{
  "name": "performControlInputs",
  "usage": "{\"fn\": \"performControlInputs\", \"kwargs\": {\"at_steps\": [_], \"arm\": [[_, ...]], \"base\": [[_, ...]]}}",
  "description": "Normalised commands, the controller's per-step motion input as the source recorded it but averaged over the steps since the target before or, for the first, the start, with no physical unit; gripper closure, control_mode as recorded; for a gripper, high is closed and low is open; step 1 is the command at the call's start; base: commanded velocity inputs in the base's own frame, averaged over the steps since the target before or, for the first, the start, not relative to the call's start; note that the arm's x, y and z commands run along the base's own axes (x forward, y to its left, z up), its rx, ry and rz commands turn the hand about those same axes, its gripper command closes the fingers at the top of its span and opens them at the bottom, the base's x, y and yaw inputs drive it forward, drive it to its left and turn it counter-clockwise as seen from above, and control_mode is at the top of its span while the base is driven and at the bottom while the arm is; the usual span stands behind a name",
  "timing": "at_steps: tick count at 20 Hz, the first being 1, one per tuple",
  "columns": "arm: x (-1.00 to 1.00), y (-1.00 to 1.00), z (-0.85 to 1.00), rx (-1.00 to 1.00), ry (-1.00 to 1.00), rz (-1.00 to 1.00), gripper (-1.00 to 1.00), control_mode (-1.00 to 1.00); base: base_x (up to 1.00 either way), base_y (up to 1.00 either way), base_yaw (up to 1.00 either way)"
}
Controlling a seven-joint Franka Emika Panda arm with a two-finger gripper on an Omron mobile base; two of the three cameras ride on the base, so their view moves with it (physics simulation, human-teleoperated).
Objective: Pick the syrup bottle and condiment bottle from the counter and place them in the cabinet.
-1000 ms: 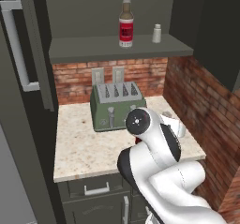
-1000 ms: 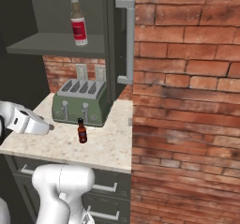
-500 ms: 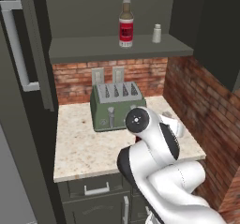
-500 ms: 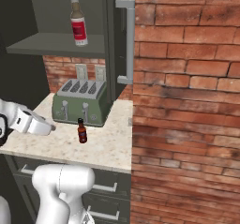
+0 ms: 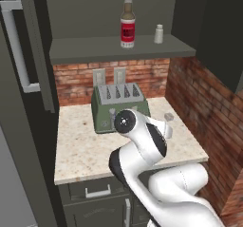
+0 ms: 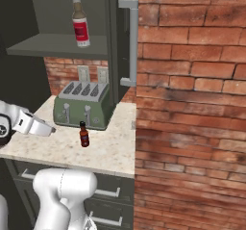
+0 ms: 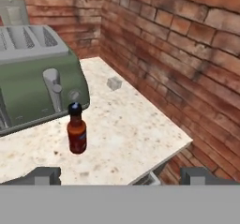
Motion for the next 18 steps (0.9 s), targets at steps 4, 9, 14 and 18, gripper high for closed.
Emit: {"fn": "performControlInputs", "kwargs": {"at_steps": [4, 9, 14, 18], "arm": [[0.41, 0.38, -0.23, 0.0, 0.06, 0.0, -1.0, -1.0], [0.46, 0.22, -0.05, 0.0, 0.03, 0.0, -1.0, -1.0], [0.44, 0.01, -0.09, 0.0, 0.0, 0.0, -1.0, -1.0], [0.38, -0.16, -0.23, 0.0, 0.0, 0.03, -1.0, -1.0]], "base": [[0.0, 0.0, 0.0], [0.0, 0.0, 0.0], [0.0, 0.0, 0.0], [0.0, 0.0, 0.0]]}}
